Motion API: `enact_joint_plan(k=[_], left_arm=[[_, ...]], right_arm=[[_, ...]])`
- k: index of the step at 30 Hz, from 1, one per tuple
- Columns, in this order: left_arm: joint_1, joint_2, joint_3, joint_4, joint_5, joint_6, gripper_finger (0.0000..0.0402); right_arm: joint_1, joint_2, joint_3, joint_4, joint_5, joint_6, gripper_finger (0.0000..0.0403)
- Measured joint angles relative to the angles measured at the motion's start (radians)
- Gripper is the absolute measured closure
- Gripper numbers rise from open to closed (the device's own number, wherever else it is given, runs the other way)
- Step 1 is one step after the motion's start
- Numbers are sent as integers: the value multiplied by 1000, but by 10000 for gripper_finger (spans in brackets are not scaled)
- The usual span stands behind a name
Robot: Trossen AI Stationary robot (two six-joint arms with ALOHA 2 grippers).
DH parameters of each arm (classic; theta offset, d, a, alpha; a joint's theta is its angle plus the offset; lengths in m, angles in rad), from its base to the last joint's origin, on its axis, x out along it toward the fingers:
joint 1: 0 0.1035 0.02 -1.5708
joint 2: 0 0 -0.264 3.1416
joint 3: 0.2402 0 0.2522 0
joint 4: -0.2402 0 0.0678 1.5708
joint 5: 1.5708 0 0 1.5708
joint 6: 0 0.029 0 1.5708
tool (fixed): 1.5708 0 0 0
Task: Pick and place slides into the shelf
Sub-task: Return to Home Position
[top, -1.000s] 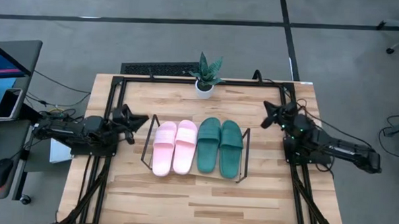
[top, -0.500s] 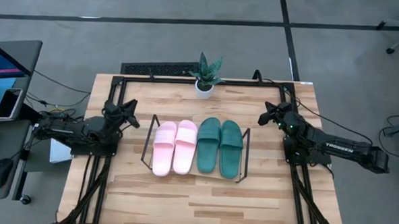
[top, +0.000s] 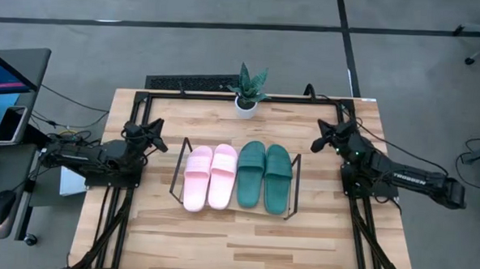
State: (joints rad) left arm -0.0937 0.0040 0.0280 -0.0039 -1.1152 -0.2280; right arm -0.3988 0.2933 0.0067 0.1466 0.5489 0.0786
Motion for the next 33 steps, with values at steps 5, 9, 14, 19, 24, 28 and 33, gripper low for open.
enact_joint_plan(k=[5,9,14,19,24,28,33], left_arm=[[0,0,0,-1,0,4,361],[0,0,0,-1,0,5,361],[0,0,0,-1,-1,9,361],[0,0,0,-2,-13,74,361],[0,0,-3,21,-6,100,361],[0,0,-13,80,29,162,361],[0,1,-19,53,19,117,361]], right_arm=[[-29,-65,0,50,-92,-83,403],[-81,-144,0,65,-221,-132,403],[-150,-217,0,-22,-321,-139,403],[-212,-293,-1,-60,-383,-124,403],[-269,-291,-1,-82,-448,-67,403],[-295,-290,-1,-127,-501,-27,403],[-314,-288,-1,-127,-503,-40,403]])
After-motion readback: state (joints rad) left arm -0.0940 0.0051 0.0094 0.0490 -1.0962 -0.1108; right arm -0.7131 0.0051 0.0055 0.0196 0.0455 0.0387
